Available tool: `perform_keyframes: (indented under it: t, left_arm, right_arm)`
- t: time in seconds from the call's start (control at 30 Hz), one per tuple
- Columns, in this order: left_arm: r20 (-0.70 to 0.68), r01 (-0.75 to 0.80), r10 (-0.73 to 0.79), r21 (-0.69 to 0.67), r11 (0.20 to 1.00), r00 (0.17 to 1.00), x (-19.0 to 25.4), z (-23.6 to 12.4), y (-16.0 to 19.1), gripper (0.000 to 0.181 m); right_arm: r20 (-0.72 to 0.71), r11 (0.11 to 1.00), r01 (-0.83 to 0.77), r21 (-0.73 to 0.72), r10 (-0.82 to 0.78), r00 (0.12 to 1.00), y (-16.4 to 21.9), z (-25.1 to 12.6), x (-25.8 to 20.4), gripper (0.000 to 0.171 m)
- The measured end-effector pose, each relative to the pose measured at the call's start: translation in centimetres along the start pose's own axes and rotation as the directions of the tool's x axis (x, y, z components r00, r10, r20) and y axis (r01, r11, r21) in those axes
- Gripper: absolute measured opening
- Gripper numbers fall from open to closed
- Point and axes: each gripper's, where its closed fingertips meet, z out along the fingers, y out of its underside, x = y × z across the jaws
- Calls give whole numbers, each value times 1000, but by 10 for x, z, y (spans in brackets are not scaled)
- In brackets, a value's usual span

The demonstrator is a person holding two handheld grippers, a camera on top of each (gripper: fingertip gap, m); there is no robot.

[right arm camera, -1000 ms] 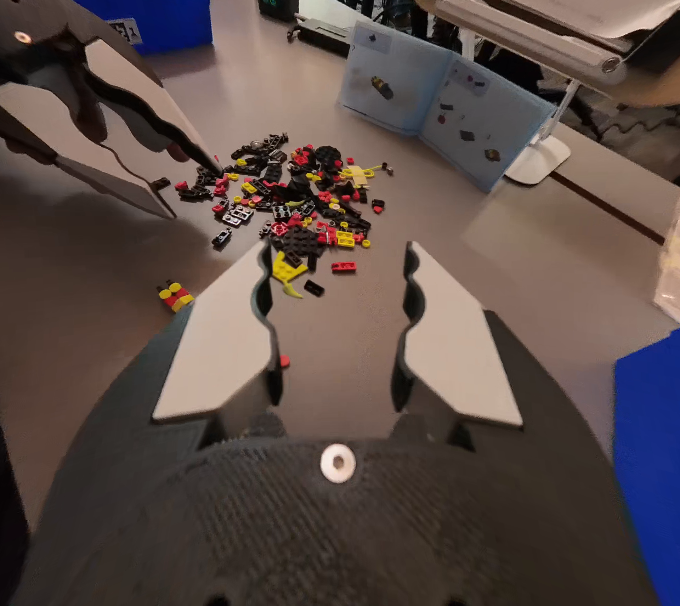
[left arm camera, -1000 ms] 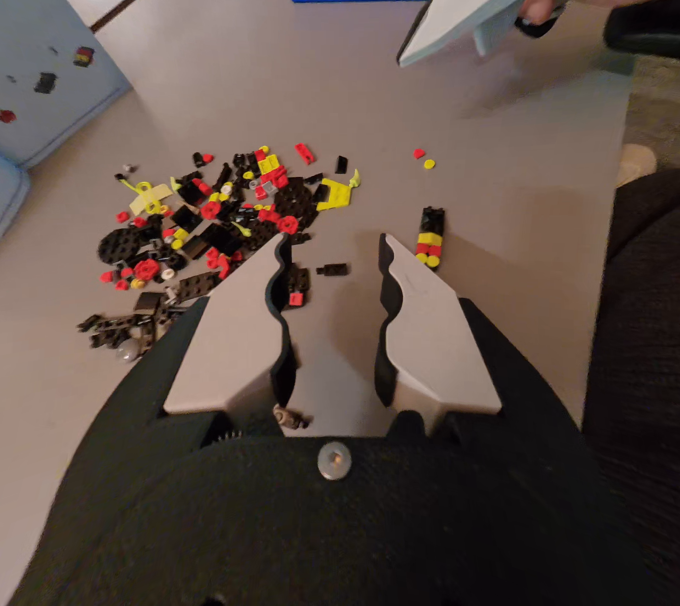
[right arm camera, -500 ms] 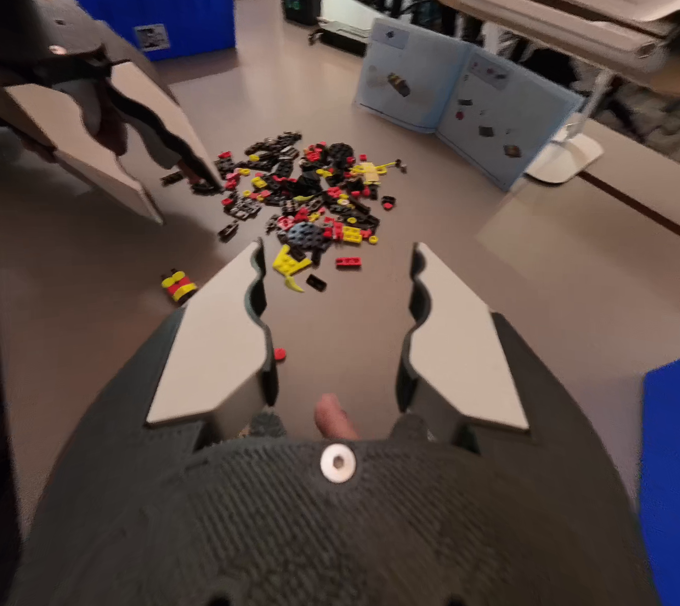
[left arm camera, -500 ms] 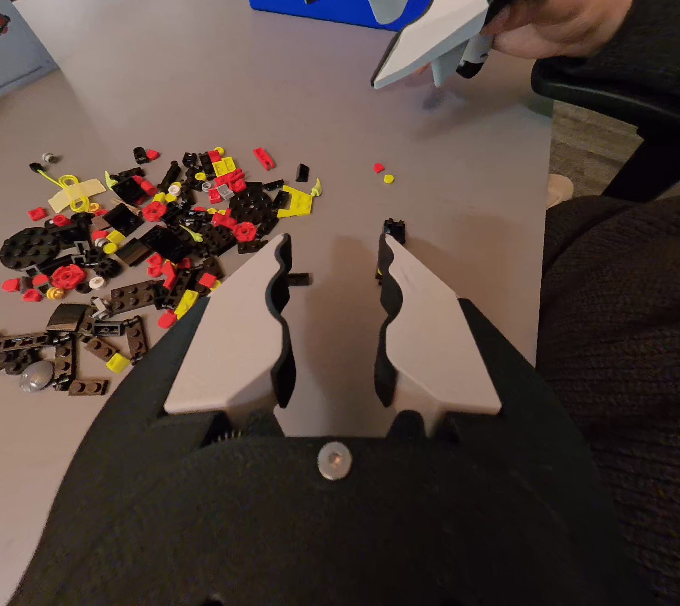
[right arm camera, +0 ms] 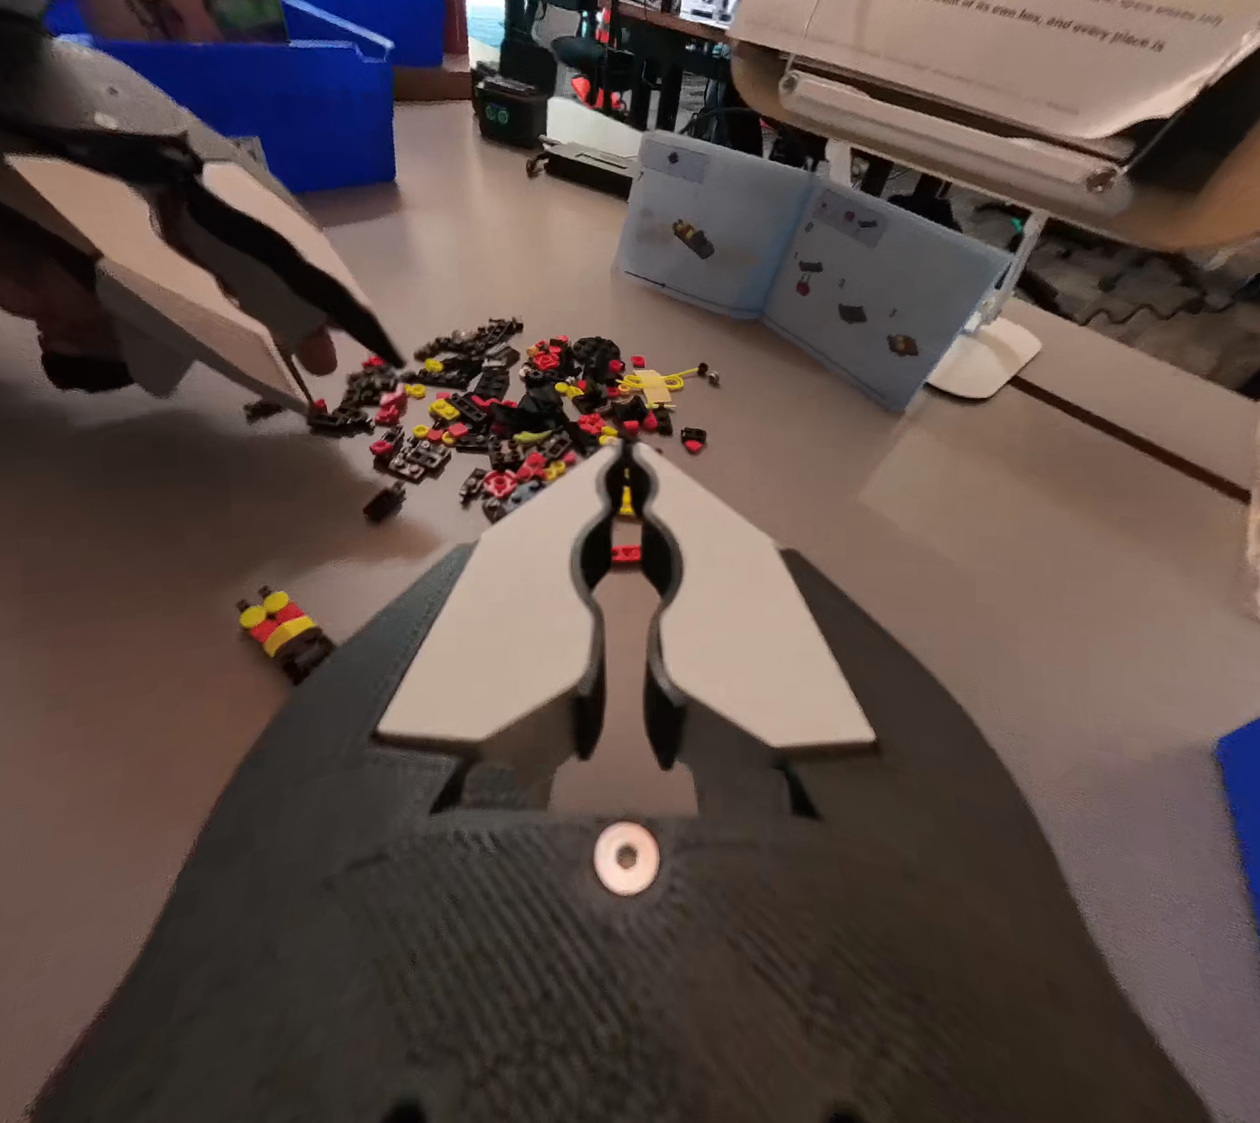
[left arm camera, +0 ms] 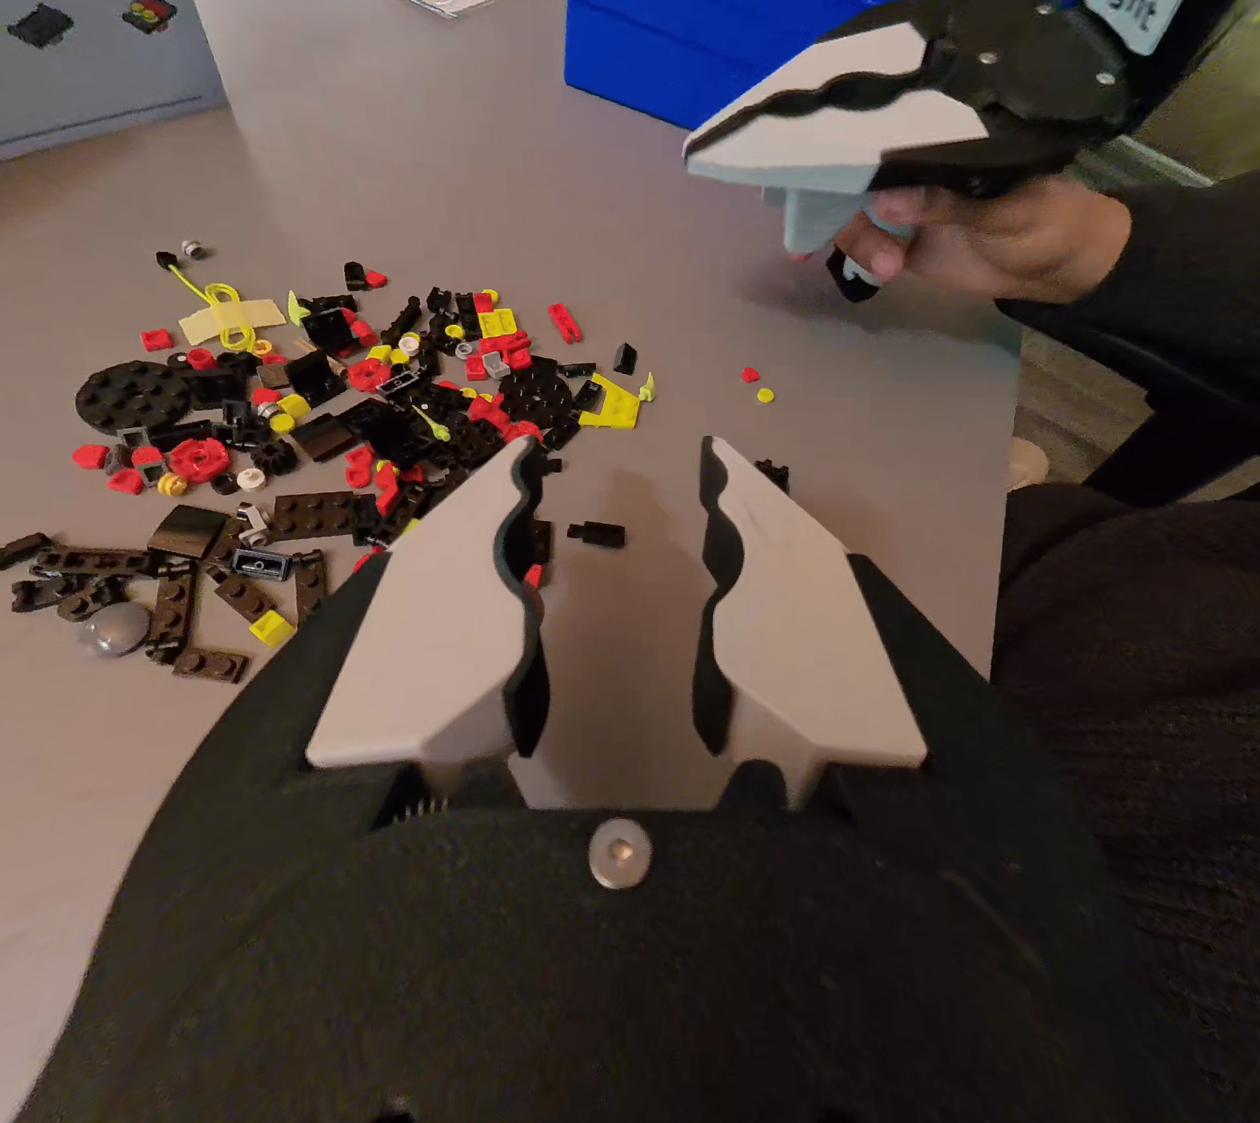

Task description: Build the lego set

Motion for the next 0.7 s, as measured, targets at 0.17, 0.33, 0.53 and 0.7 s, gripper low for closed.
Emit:
perform_keyframes:
  t: [0.17, 0.33, 0.53, 0.7]
  left_arm:
    - [-4, -7, 7, 11, 1000, 1000, -8, 0, 0, 17]
    - [-7, 35, -34, 40, 999, 999, -9, -8, -9, 11]
    - [42, -37, 36, 35, 999, 998, -17, -8, -8, 10]
    - [52, -42, 40, 40, 998, 998, -20, -9, -9, 10]
  right_arm:
    - [176, 953, -303, -24, 302, 937, 10, 18, 6, 22]
    - [338, 905, -419, -78, 419, 842, 3, 14, -11, 52]
    - [325, 955, -294, -47, 293, 899, 0, 3, -12, 57]
    - [301, 966, -254, -40, 254, 919, 0, 4, -12, 60]
